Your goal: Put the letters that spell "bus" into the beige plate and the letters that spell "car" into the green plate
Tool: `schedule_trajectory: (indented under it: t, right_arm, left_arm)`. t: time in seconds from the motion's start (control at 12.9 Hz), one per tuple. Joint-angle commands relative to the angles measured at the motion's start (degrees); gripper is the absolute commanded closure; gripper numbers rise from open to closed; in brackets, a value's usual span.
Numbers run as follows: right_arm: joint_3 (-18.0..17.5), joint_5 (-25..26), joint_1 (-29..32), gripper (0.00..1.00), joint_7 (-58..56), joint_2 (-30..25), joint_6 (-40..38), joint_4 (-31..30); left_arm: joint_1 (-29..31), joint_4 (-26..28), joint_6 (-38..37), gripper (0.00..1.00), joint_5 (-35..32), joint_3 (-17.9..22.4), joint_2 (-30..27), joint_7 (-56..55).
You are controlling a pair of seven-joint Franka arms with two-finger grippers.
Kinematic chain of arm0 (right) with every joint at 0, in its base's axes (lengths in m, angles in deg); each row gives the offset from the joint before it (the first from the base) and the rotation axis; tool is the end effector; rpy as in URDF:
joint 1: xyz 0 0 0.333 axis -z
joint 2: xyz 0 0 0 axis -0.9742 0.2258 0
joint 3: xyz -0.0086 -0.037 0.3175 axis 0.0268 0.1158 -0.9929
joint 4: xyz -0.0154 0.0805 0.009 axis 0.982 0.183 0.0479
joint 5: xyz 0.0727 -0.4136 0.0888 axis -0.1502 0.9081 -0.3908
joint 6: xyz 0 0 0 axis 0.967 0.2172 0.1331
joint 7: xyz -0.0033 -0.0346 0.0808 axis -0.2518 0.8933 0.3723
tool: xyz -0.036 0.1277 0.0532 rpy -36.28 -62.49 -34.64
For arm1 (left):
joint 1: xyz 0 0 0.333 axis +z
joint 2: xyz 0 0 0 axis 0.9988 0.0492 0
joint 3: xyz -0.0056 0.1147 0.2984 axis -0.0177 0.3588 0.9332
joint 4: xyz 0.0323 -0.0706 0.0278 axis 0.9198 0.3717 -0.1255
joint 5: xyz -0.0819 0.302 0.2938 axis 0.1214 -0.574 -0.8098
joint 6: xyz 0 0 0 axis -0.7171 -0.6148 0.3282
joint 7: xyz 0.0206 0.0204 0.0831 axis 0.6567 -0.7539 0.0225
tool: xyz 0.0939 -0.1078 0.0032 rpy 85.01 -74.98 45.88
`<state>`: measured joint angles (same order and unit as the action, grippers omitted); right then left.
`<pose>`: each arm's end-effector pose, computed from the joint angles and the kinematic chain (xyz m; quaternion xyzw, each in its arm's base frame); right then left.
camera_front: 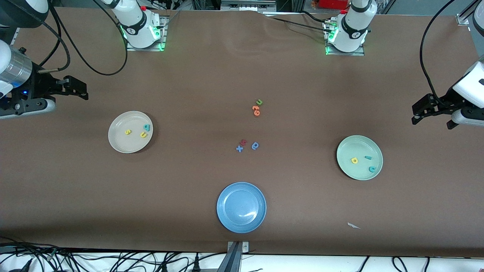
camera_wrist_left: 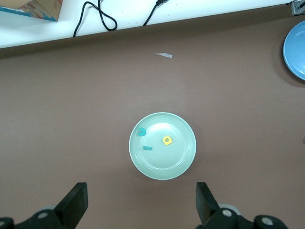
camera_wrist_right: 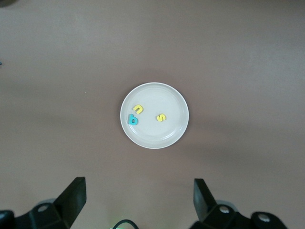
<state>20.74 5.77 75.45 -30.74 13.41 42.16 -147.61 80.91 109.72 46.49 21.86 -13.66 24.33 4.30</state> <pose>0.6147 0.0459 0.5467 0.9949 0.0860 -0.0525 0.0004 0.6390 0.0039 0.5474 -0.9942 0.0694 -0.0812 0.0081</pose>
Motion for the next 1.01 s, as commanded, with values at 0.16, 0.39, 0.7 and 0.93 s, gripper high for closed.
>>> schedule_trajectory:
  t: [0.16, 0.39, 0.7, 0.93]
  right_arm:
    - [2.1, -0.4, 0.0, 0.00, -1.3, 0.5, -1.4, 1.5]
    - [2.1, -0.3, -0.1, 0.00, -1.0, 0.6, -1.4, 1.5]
    - [2.1, 0.4, 0.1, 0.00, -0.5, 0.6, -0.9, 1.6]
    - [2.0, 0.5, 0.0, 0.00, -0.7, 0.5, -1.3, 1.6]
  left_arm:
    - [-0.2, -0.2, 0.1, 0.00, 1.0, 0.2, -0.1, 0.3]
    - [-0.2, -0.2, 0.1, 0.00, 1.0, 0.2, -0.1, 0.3]
    - [-0.2, -0.2, 0.1, 0.00, 1.0, 0.2, -0.1, 0.3]
    - [-0.2, -0.2, 0.1, 0.00, 1.0, 0.2, -0.1, 0.3]
